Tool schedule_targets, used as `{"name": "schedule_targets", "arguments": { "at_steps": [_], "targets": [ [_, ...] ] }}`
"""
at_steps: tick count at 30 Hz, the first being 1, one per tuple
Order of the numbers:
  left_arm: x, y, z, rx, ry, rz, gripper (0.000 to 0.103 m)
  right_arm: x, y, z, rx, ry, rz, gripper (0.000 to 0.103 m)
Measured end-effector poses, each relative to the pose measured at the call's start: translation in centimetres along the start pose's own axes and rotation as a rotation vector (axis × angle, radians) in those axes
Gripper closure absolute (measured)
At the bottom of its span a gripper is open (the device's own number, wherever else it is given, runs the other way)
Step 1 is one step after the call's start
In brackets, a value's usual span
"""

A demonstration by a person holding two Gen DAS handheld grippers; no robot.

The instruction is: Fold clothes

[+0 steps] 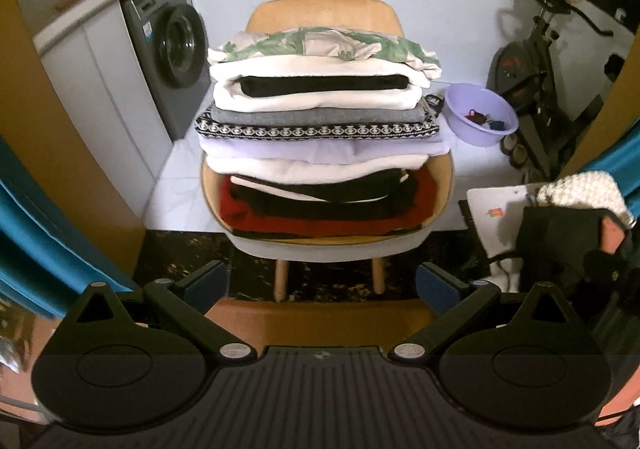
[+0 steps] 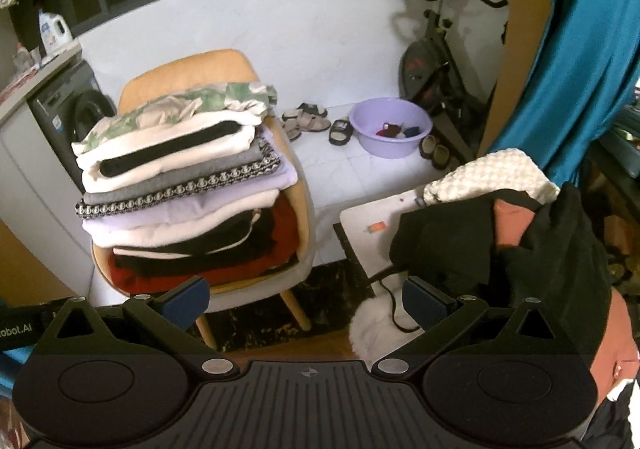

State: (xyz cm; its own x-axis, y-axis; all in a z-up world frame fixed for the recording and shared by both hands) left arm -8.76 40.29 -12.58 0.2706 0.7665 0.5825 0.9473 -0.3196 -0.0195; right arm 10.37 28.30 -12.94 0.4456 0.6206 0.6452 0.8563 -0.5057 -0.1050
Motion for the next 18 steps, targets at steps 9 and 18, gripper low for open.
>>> {"name": "schedule_targets", "arguments": {
  "at_steps": [9, 18],
  "targets": [
    [-1.4, 0.5, -0.6, -0.02, -0.009, 0.055, 0.0, -1.1, 0.2, -1.6, -0.02, 0.008, 0.032, 0.001],
    [-2.0, 0.9, -0.4, -0.053, -0.026, 0.037, 0.0, -1.3, 1.2, -2.1, -0.038, 0.012, 0.053, 0.001]
  ]
}}
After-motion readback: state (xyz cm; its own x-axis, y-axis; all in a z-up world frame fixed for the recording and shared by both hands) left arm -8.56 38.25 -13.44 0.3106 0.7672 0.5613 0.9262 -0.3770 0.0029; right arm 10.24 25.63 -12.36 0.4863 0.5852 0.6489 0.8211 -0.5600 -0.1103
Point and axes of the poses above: each gripper's, at about its wrist camera, not at the fingertips, and z roughly the way its jaws point, y to its right, x to its top, the point moved 8 cm from there along z, roughly the way its jaws point, and after that the axes turned 1 degree about -z, right-handed, at the moved point
